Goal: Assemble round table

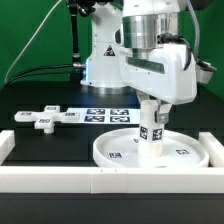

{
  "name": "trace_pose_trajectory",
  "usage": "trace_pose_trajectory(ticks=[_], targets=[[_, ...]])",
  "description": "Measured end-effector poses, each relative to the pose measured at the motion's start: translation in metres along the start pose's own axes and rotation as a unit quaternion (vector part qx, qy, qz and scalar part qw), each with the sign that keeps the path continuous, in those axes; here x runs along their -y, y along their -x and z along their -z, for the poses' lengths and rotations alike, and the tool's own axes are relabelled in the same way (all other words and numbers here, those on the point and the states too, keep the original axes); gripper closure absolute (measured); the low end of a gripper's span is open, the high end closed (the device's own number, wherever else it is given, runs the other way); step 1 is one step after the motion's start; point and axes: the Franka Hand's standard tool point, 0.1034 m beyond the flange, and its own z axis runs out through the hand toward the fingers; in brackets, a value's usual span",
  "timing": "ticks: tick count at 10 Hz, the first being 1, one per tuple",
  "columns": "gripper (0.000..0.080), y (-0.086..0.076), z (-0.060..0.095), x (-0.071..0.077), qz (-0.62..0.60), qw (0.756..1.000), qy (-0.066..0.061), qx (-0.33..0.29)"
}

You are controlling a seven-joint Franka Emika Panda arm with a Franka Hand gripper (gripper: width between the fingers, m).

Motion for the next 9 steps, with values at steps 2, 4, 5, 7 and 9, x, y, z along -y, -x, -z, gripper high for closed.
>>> trace_pose_trajectory(ticks=[2,4,5,7,9], targets=[[0.0291,0.0044,-0.0008,0.0007,-0.002,1.000,-0.002,0.007],[0.0161,0.0056,-0.0008,0.0033,0.079,0.997,-0.008,0.003],[0.0161,0.0087,-0.0007,0.0048,0.117,0.993,-0.011,0.003],[0.0152,0.0082,-0.0008,0.0047,0.192,0.981,-0.011,0.002],[0.0150,0.0083,-0.0008,0.0047,0.259,0.966,-0.011,0.001]])
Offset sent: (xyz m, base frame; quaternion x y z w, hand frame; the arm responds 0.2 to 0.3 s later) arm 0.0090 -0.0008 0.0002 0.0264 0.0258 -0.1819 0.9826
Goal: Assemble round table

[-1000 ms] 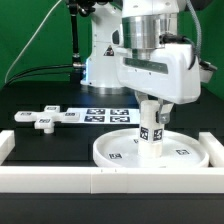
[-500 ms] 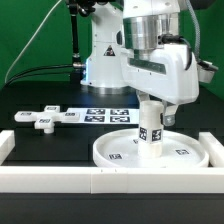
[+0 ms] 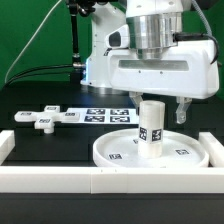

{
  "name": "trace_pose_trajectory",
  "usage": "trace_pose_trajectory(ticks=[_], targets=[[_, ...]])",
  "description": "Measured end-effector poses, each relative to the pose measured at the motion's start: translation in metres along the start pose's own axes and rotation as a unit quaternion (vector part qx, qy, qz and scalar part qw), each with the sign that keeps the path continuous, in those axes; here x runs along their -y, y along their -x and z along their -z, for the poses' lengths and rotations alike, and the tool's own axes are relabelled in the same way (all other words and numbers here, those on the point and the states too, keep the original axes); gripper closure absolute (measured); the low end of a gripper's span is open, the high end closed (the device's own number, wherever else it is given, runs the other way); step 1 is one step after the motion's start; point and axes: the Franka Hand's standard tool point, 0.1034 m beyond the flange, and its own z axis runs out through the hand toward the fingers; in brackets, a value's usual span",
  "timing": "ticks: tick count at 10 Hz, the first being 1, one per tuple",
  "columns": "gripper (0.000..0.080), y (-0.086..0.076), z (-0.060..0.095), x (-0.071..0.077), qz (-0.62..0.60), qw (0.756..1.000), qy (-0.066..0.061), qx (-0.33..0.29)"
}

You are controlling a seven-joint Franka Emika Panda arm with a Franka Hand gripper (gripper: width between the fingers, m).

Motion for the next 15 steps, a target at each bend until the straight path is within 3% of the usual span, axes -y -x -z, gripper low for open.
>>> trace_pose_trajectory(ticks=[4,11,14,15], targets=[[0.0150,-0.0047,0.0007,-0.0022,0.223,0.975,0.003,-0.003],[0.0150,-0.0059,0.0000,-0.0037,0.449,0.893,0.003,-0.008],[0.0150,-0.0047,0.0004,-0.0015,0.596,0.802,0.021,-0.007],[0.0150,-0.0040,0.0002,-0.0017,0.661,0.750,0.029,-0.004]])
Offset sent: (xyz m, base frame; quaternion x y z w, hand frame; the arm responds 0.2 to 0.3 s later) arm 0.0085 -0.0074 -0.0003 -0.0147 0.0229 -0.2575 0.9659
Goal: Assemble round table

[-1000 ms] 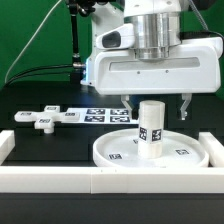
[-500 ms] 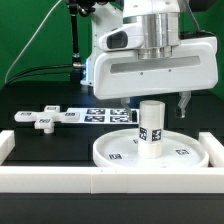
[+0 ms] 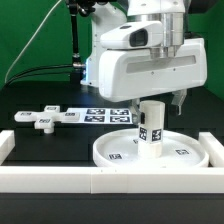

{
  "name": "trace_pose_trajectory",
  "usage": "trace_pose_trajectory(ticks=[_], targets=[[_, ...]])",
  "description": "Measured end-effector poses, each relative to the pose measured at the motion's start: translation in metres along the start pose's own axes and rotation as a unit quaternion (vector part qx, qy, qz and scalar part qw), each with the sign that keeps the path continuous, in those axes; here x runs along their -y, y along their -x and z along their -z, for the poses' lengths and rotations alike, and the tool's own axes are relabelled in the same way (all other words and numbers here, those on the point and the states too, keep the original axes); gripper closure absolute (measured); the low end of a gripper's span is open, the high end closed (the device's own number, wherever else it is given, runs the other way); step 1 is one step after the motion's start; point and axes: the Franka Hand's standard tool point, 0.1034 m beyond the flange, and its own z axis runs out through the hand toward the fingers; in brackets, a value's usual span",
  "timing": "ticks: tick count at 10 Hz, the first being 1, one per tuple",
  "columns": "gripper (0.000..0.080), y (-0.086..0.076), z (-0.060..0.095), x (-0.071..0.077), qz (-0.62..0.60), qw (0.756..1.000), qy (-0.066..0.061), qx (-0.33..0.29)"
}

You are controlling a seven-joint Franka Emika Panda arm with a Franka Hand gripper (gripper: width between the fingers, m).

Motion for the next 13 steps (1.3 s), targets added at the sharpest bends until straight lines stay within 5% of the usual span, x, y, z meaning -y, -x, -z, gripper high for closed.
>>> trace_pose_trajectory(ticks=[5,11,13], targets=[[0.0150,0.0015,0.0010,-0.0014,0.215,0.976,0.012,0.017],[0.0150,0.0071,-0.0001,-0.0065,0.343,0.939,0.011,0.024],[0.0397,0.0072,-0.0002,-0.0066,0.342,0.939,0.011,0.024]])
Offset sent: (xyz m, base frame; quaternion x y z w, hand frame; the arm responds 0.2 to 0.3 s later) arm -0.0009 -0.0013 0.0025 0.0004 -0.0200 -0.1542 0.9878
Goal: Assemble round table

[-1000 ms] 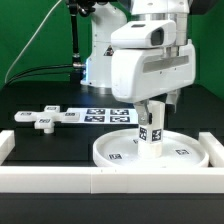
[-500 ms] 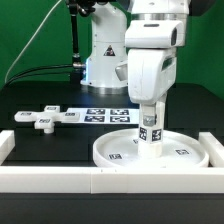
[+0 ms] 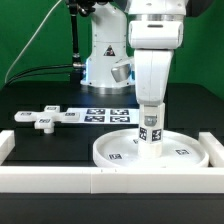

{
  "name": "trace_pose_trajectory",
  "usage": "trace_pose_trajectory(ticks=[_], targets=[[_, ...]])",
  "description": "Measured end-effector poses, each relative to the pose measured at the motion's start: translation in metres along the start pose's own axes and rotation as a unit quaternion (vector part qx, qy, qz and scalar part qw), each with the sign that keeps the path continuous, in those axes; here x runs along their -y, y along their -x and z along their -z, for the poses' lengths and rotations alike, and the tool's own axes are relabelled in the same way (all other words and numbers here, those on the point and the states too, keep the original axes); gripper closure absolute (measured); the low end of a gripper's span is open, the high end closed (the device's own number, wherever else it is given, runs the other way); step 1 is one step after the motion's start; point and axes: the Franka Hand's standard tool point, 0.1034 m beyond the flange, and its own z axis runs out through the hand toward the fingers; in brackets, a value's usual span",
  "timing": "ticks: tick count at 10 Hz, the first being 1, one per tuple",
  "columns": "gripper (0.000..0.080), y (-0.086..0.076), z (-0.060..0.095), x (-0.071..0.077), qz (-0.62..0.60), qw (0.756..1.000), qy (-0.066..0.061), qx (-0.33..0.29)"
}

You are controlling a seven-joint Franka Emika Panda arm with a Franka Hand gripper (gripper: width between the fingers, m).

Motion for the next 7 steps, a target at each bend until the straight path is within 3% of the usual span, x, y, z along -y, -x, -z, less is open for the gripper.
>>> trace_pose_trajectory(ticks=[3,5,7], targets=[[0.0394,0.0001,0.0001,-0.0001,-0.019,1.000,0.000,0.000],[0.0394,-0.0012,0.0000,0.0005,-0.087,0.996,-0.014,0.006],[0.0394,-0.0006,-0.0003,0.0006,-0.218,0.976,-0.023,0.012]])
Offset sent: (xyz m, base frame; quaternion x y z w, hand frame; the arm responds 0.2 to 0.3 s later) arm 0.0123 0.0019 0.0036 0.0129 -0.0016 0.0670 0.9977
